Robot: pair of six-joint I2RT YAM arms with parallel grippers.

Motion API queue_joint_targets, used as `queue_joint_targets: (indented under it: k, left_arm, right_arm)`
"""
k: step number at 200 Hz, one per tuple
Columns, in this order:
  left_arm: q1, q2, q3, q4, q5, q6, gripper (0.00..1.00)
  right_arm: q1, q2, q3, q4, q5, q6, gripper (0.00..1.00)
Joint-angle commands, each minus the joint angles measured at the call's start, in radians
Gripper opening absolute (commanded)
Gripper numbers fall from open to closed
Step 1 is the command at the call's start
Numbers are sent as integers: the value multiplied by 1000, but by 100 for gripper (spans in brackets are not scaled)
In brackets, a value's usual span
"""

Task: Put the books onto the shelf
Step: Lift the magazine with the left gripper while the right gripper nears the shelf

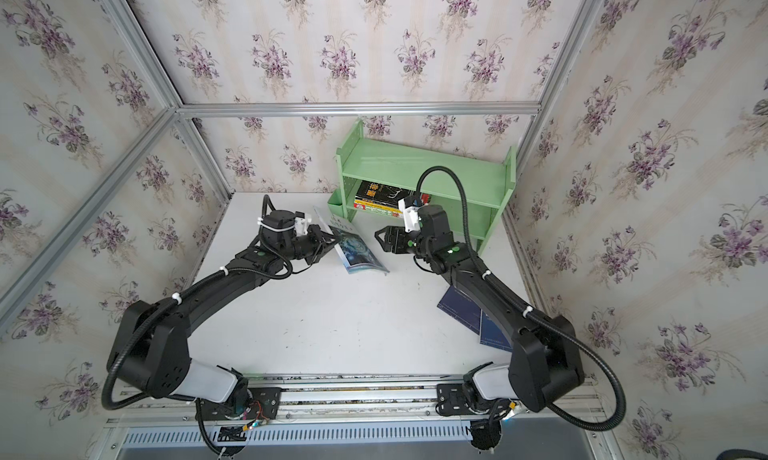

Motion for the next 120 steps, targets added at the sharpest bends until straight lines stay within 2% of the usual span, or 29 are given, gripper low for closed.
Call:
queue_joint_targets:
  k: [1, 37, 65, 102, 109, 120]
  left_arm:
    - [6, -51, 49, 23, -62, -9, 2]
    - [4, -131, 119, 22, -138, 2, 2]
    - [0, -195, 155, 29, -179, 19, 2]
    - [0, -203, 254, 43, -172, 63, 3]
    - [0, -186, 288, 64, -150, 69, 3]
    - [0, -145, 357, 108, -110, 80, 2]
  right_arm:
    - [-38, -47, 26, -8, -1, -42, 78]
    - [-142, -103, 46, -26, -92, -48, 85]
    - [-167, -87, 77, -21, -108, -63, 92]
    - [-170, -13, 124, 101, -135, 92, 95]
    - [-170, -14, 116, 136, -136, 132, 99]
    - [-170, -22, 100, 191, -142, 181, 100]
